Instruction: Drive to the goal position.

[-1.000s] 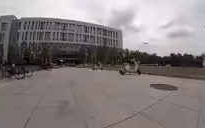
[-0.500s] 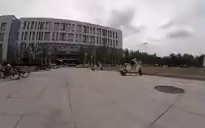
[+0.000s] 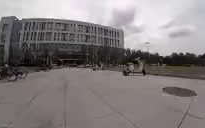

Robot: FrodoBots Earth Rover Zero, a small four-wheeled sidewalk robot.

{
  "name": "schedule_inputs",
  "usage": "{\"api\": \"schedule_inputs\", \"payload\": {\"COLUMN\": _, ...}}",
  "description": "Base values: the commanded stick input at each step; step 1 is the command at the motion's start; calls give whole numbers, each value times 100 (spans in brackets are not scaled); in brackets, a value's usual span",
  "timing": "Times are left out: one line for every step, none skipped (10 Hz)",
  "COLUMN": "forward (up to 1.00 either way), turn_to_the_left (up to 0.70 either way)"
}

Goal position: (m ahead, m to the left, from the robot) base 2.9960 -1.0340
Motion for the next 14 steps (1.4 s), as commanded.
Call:
{"api": "schedule_inputs", "payload": {"forward": 60, "turn_to_the_left": 0}}
{"api": "schedule_inputs", "payload": {"forward": 60, "turn_to_the_left": 0}}
{"api": "schedule_inputs", "payload": {"forward": 60, "turn_to_the_left": 0}}
{"api": "schedule_inputs", "payload": {"forward": 60, "turn_to_the_left": 0}}
{"api": "schedule_inputs", "payload": {"forward": 60, "turn_to_the_left": 0}}
{"api": "schedule_inputs", "payload": {"forward": 60, "turn_to_the_left": 0}}
{"api": "schedule_inputs", "payload": {"forward": 60, "turn_to_the_left": 0}}
{"api": "schedule_inputs", "payload": {"forward": 60, "turn_to_the_left": 0}}
{"api": "schedule_inputs", "payload": {"forward": 60, "turn_to_the_left": 0}}
{"api": "schedule_inputs", "payload": {"forward": 60, "turn_to_the_left": 0}}
{"api": "schedule_inputs", "payload": {"forward": 60, "turn_to_the_left": 0}}
{"api": "schedule_inputs", "payload": {"forward": 60, "turn_to_the_left": 0}}
{"api": "schedule_inputs", "payload": {"forward": 60, "turn_to_the_left": 0}}
{"api": "schedule_inputs", "payload": {"forward": 60, "turn_to_the_left": -1}}
